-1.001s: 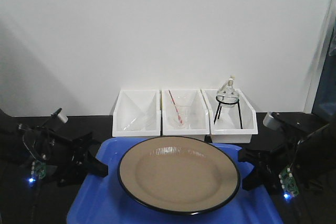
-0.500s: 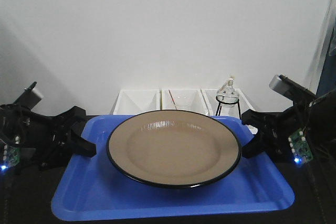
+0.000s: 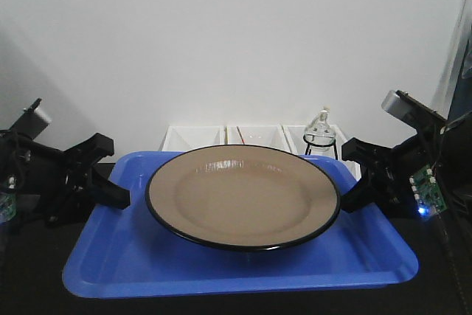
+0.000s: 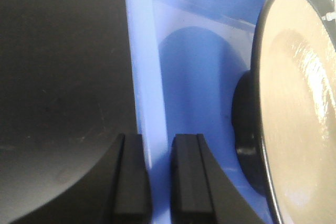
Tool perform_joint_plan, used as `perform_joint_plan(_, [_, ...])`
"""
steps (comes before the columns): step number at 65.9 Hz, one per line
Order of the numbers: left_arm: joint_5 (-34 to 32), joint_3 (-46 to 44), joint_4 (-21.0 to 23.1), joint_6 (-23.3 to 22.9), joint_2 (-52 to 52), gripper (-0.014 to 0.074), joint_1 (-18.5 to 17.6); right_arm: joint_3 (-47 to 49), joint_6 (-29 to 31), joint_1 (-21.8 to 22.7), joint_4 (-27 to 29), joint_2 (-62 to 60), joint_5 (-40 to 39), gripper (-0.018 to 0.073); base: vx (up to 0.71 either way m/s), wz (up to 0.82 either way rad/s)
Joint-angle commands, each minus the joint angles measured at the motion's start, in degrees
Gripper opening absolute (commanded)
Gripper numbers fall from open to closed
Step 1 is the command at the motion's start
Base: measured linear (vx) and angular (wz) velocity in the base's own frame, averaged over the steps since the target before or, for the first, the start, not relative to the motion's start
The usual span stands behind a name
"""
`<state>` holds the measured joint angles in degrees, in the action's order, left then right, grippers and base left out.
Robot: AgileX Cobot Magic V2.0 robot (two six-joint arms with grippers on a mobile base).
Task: Place disk in tray to left cabinet
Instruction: 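Close both grippers on the tray edges and lift the tray, then hold the tray level with both grippers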
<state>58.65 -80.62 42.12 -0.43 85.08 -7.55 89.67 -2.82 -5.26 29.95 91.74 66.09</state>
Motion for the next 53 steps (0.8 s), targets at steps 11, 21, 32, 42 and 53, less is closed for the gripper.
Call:
perform_joint_plan(11, [2.17, -4.02, 5.89, -4.85, -2.79, -0.0001, -0.1, 2.23, 0.28, -2.28, 11.8, -2.84, -3.03, -0.0004, 0.0, 0.0])
perform_joint_plan(21, [2.27, -4.02, 6.42, -4.85, -2.79, -0.0001, -0.1, 2.23, 0.08, -3.4, 12.12, -2.84, -3.89, -0.0004, 0.0, 0.0])
perform_joint_plan(32, [1.9, -4.02, 6.48, -4.85, -2.79, -0.0001, -0.1, 2.23, 0.18, -3.4, 11.5, -2.84, -3.83, -0.0004, 0.0, 0.0])
perform_joint_plan(42, [0.6, -4.02, 6.48, -4.71, -2.79, -0.0001, -0.1, 2.23, 0.58, -3.4, 10.64, -2.84, -3.81, -0.0004, 0.0, 0.0])
perform_joint_plan(53, [0.01, -3.97, 6.48, -4.71, -2.79, 0.0, -0.1, 2.23, 0.52, -3.4, 10.78, -2.84, -3.81, -0.0004, 0.0, 0.0])
